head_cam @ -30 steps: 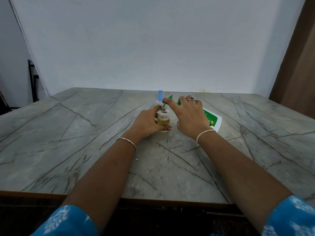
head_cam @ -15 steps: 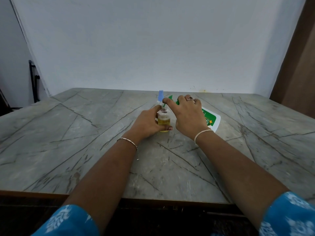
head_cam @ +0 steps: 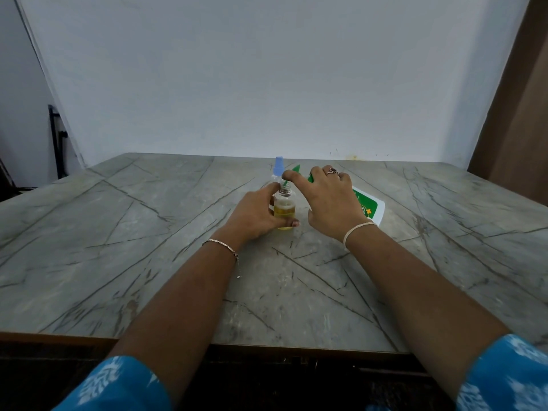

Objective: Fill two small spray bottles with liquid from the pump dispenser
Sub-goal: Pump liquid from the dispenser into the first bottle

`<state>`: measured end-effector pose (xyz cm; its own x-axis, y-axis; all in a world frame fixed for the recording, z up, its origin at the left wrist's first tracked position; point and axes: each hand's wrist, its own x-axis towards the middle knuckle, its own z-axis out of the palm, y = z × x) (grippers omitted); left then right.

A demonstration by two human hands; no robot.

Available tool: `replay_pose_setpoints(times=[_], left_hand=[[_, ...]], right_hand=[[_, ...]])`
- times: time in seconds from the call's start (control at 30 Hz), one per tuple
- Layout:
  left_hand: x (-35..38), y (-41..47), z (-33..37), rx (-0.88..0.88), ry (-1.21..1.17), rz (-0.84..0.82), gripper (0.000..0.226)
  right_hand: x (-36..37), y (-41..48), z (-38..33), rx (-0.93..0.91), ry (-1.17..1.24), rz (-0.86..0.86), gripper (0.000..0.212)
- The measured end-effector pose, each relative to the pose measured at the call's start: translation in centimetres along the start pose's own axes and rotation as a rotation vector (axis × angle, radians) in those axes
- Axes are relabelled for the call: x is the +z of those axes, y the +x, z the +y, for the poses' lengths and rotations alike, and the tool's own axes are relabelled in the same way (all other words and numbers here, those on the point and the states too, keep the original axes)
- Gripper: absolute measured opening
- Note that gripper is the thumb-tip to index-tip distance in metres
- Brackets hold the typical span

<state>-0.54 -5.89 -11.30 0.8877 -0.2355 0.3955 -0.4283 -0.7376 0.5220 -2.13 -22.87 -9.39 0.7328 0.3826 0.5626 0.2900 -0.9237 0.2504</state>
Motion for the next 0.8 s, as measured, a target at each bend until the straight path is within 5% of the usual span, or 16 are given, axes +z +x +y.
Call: replay_pose_setpoints(times=[0.3, 0.8], left_hand=[[0.14, 0.21, -0.16, -0.005, 0.012, 0.000, 0.077], [-0.01, 0.10, 0.22, -0.015, 0.000, -0.012, 0.081]], right_hand=[[-0.09, 0.44, -0.59, 0.014, 0.000, 0.033, 0.073], [0.05, -0.23, 0.32, -0.034, -0.016, 0.024, 0.085]])
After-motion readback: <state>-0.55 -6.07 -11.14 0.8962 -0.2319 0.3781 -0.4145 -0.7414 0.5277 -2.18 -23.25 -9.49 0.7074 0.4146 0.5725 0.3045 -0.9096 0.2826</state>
